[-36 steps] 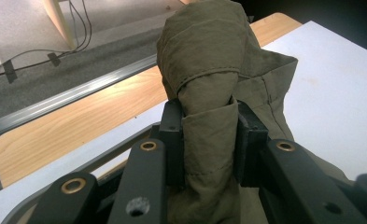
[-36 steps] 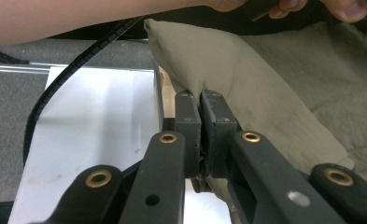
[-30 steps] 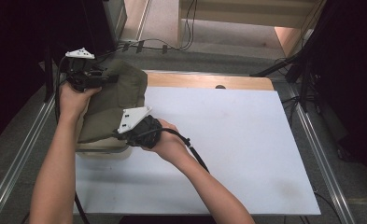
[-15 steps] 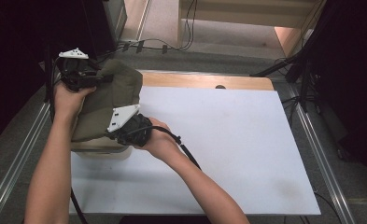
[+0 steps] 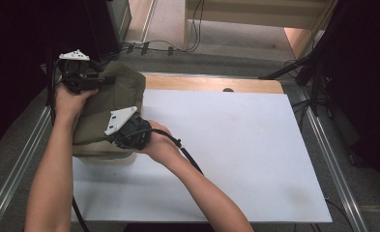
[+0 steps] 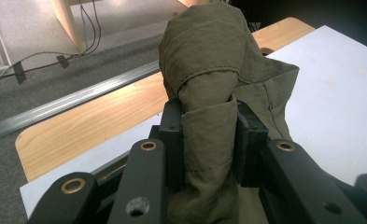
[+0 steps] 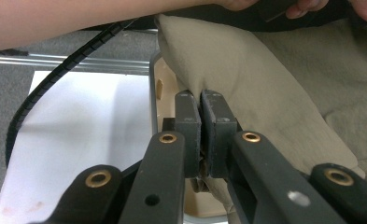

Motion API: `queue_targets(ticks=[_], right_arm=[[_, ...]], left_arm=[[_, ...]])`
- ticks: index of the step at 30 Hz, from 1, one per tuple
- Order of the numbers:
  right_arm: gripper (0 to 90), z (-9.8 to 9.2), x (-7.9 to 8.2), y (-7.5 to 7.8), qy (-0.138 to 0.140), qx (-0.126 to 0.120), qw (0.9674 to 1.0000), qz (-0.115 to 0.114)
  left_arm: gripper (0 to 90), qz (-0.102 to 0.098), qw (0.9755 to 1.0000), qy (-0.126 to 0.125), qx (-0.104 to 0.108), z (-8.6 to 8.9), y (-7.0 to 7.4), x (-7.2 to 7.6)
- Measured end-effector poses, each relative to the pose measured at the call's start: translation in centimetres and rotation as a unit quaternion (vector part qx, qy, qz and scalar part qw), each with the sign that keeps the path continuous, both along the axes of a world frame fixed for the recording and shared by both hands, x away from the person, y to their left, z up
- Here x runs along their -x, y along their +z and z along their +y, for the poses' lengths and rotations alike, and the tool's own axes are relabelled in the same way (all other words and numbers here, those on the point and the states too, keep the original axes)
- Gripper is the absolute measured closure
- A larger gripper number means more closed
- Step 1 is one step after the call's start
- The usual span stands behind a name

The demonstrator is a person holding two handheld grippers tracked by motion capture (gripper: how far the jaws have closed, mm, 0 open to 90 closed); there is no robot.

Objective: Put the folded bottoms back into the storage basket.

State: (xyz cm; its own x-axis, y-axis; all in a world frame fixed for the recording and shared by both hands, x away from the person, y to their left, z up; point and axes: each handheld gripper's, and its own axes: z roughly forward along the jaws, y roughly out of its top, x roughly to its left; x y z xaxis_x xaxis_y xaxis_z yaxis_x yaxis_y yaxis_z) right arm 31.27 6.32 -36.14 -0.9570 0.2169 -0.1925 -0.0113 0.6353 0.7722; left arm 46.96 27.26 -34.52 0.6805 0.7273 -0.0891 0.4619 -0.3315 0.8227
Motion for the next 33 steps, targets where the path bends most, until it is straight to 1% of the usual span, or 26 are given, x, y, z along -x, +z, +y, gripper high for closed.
queue_targets(ticks=[5,12,14,16,17,18,19,20,21,22,23,25,26,27,30,32,33], right_arm=[[84.0,0.4,-0.2,-0.4,0.001,0.004,1.0,0.003],[83.8,0.9,-0.5,-0.8,0.0,0.008,1.0,0.001],[83.7,1.0,-0.6,-0.9,-0.001,0.01,0.9999,0.006],[82.6,1.0,-0.7,-1.0,-0.002,0.012,0.9999,0.009],[76.1,1.0,-0.8,-1.1,0.001,0.012,0.9998,0.013],[58.4,1.0,-0.8,-1.2,-0.001,0.003,0.9998,0.019],[35.5,1.1,-1.0,-1.2,-0.005,-0.004,0.9995,0.03],[21.6,1.1,-1.1,-1.3,-0.011,-0.005,0.9993,0.035],[15.1,1.0,-1.1,-1.3,-0.02,-0.007,0.9992,0.034],[11.7,0.9,-1.2,-1.4,-0.025,-0.007,0.9991,0.034],[7.5,0.8,-1.3,-1.4,-0.031,-0.011,0.9986,0.041],[6.4,0.4,-1.6,-1.3,-0.032,-0.021,0.9983,0.043],[4.4,0.2,-1.6,-1.2,-0.033,-0.022,0.9983,0.042],[3.9,0.0,-1.7,-1.1,-0.038,-0.021,0.9982,0.04],[3.8,-0.3,-1.8,-1.0,-0.039,-0.025,0.998,0.043],[3.4,-0.5,-1.8,-0.8,-0.039,-0.029,0.9978,0.045],[2.0,-0.6,-1.8,-0.8,-0.041,-0.03,0.9977,0.044]], left_arm=[[70.9,0.004,1.0,0.006,-0.001,0.5,-0.2,-0.1],[70.8,0.001,0.9999,0.011,0.0,0.8,-0.4,-0.2],[70.7,0.001,1.0,0.01,-0.001,0.8,-0.5,-0.3],[67.9,0.001,0.9999,0.008,-0.006,0.7,-0.8,-0.4],[57.3,-0.002,0.9999,0.011,-0.003,0.6,-1.0,-0.4],[40.2,-0.001,0.9998,0.021,-0.005,0.5,-1.0,-0.4],[26.9,0.004,0.9996,0.028,-0.008,0.4,-1.1,-0.5],[19.3,0.008,0.9995,0.03,-0.007,0.3,-1.1,-0.5],[11.9,0.009,0.9992,0.037,-0.013,0.2,-1.1,-0.5],[9.4,0.011,0.999,0.041,-0.014,0.2,-1.1,-0.5],[7.9,0.016,0.9991,0.038,-0.009,0.2,-1.1,-0.5],[5.5,0.016,0.9992,0.038,-0.003,0.2,-1.1,-0.5],[5.5,0.015,0.9992,0.036,-0.002,0.2,-1.0,-0.5],[5.4,0.015,0.9993,0.035,0.0,0.1,-1.0,-0.4],[3.7,0.015,0.9992,0.036,0.006,0.1,-0.9,-0.4],[3.5,0.015,0.9992,0.037,0.006,0.0,-0.8,-0.3],[1.6,0.017,0.9992,0.037,0.007,0.0,-0.8,-0.3]])
